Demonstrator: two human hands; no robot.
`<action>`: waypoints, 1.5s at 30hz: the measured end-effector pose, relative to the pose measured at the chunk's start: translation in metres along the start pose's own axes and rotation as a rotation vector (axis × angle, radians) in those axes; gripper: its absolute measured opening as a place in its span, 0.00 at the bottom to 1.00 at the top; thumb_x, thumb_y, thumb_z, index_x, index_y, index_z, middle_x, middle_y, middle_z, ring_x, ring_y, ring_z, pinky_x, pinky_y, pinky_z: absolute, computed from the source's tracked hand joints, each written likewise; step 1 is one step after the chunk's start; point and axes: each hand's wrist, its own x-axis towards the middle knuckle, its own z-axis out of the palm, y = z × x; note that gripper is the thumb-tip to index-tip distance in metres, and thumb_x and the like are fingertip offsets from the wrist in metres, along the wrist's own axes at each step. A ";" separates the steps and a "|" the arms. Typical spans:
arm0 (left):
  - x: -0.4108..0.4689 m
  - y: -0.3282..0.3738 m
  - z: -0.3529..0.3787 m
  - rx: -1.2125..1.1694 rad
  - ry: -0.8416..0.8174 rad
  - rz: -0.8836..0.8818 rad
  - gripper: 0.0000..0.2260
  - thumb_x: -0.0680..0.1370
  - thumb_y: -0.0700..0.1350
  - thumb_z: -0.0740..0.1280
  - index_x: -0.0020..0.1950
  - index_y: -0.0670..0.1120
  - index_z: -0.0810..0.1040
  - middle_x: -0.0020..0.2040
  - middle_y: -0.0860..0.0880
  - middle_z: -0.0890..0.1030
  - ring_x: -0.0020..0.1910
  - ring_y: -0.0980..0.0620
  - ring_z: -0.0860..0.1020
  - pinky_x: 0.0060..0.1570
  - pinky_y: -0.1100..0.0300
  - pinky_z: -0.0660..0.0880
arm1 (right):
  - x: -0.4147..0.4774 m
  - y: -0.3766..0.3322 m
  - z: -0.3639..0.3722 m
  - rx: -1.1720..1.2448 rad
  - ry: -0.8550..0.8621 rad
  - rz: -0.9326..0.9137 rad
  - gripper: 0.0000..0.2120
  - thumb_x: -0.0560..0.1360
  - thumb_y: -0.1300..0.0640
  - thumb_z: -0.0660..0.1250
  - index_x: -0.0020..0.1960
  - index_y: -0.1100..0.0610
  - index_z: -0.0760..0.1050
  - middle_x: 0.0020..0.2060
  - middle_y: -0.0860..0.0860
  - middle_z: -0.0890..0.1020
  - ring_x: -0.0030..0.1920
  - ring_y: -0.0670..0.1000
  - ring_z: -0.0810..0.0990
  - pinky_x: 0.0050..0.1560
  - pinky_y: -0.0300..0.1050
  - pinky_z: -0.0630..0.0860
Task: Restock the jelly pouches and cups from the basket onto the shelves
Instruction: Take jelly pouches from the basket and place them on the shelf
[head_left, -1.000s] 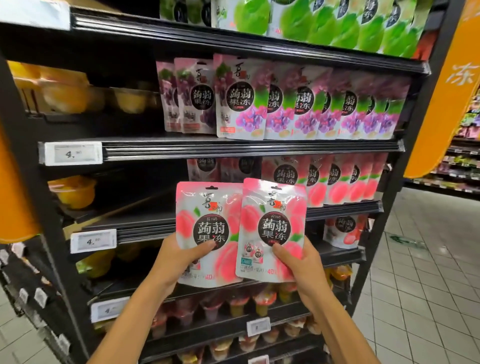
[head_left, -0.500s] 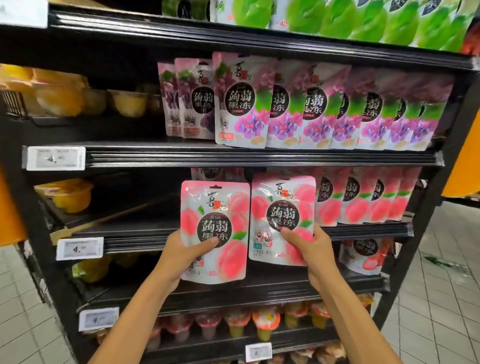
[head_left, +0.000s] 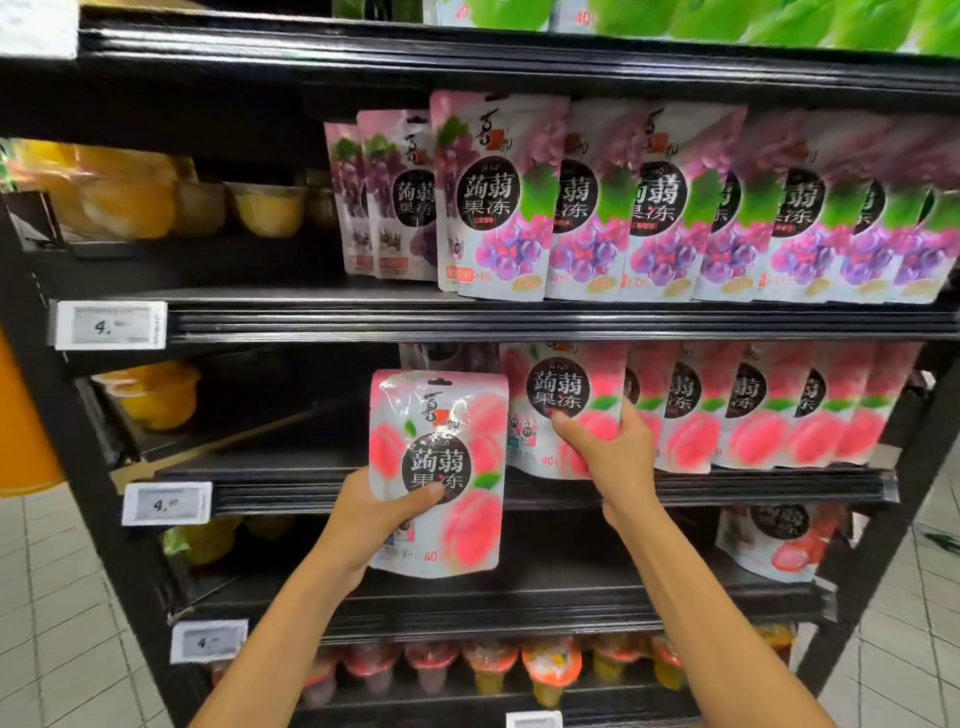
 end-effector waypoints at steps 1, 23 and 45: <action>0.000 0.000 0.000 0.000 0.000 0.001 0.19 0.58 0.55 0.81 0.47 0.54 0.85 0.48 0.47 0.87 0.48 0.48 0.85 0.46 0.55 0.81 | 0.000 0.002 0.002 -0.015 -0.005 -0.016 0.40 0.64 0.48 0.80 0.69 0.61 0.70 0.66 0.56 0.76 0.68 0.55 0.73 0.68 0.59 0.71; 0.009 -0.005 0.001 0.014 0.031 0.015 0.23 0.59 0.54 0.81 0.51 0.48 0.84 0.49 0.45 0.86 0.49 0.46 0.85 0.47 0.52 0.81 | -0.026 0.017 -0.015 -0.596 0.274 -0.300 0.31 0.63 0.44 0.79 0.63 0.48 0.72 0.45 0.41 0.73 0.51 0.50 0.75 0.43 0.44 0.70; 0.019 0.005 0.012 0.024 -0.004 0.033 0.25 0.61 0.51 0.80 0.55 0.46 0.82 0.49 0.45 0.86 0.49 0.46 0.85 0.43 0.57 0.81 | -0.043 0.002 0.005 -0.255 0.071 -0.401 0.05 0.75 0.53 0.71 0.51 0.48 0.77 0.44 0.43 0.79 0.43 0.43 0.77 0.44 0.34 0.73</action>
